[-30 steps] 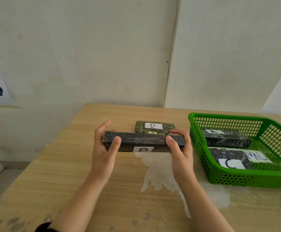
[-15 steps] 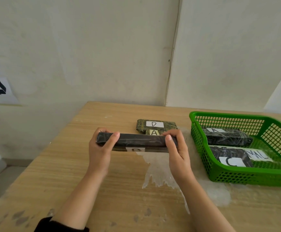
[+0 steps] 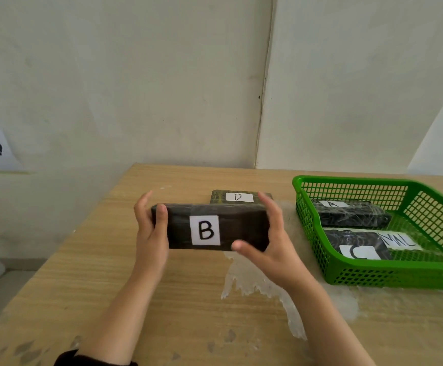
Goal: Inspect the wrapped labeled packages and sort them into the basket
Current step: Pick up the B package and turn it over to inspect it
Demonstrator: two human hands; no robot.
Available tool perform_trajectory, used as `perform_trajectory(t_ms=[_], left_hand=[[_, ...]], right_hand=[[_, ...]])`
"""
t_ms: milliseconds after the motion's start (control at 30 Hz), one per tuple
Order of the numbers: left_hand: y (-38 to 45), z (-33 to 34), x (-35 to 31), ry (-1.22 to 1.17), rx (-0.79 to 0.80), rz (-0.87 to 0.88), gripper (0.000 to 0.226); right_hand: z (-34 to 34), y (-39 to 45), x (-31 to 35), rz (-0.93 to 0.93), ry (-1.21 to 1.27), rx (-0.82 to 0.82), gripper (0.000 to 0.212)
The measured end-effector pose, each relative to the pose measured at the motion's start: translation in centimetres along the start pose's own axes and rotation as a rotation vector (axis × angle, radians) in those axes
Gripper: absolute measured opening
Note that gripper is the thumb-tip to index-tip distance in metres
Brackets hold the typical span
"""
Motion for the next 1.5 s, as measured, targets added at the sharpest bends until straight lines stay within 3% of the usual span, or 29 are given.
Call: perform_trajectory(t_ms=[67,133,233,300,433,567,767,967,1100,1233,1367,1500], left_hand=[[0.1,0.0,0.1,0.035,-0.033,-0.008,0.027],[0.2,-0.1,0.3,-0.06,0.02,-0.046,0.026],[0.2,0.3,0.8,-0.164,0.22,-0.048,0.079],[0.0,0.3,0.6,-0.212,0.246,-0.044,0.091],[0.4,0.3,0.9,-0.25,0.144,-0.123,0.065],[0.4,1.1,1.6,-0.298,0.248,-0.226,0.061],[0.2,0.3,0.7,-0.393,0.39,-0.116,0.111],[0.5,-0.3,0.6,-0.329,0.277,-0.001,0.081],[0.4,-0.3,0.4,-0.379,0.165,-0.041,0.085],[0.2,-0.1,0.2,-0.414,0.16,-0.024,0.088],[-0.1,0.5,0.2,-0.399,0.161,-0.022,0.085],[0.0,0.3,0.3,-0.408,0.073,-0.073,0.091]], right_hand=[[0.1,-0.1,0.3,-0.046,-0.055,-0.047,0.08],[-0.4,0.0,0.4,-0.052,0.067,-0.136,0.072],[-1.5,0.2,-0.1,-0.02,0.267,-0.235,0.069],[-1.8,0.2,-0.5,0.013,0.38,-0.244,0.071],[-0.8,0.3,-0.8,0.065,0.426,-0.179,0.081],[-0.8,0.3,-1.2,0.081,0.375,-0.2,0.088],[-1.5,0.2,-1.4,0.137,0.376,-0.153,0.109],[-0.9,0.2,-1.6,0.197,0.444,-0.221,0.083],[0.1,0.2,-1.7,0.218,0.475,-0.049,0.062],[0.4,0.4,-1.7,0.204,0.45,-0.131,0.038],[0.2,0.3,-1.5,0.17,0.448,-0.16,0.039],[0.5,0.1,-1.7,0.14,0.372,-0.081,0.055]])
Point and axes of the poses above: each hand's wrist, its own y-axis towards the middle knuckle, its own z-axis out of the palm, x = y × z, the point moved 4 cm from there along y, towards the middle knuckle, and after that the axes turned 10 degrees about y, right-handed, at the moved point
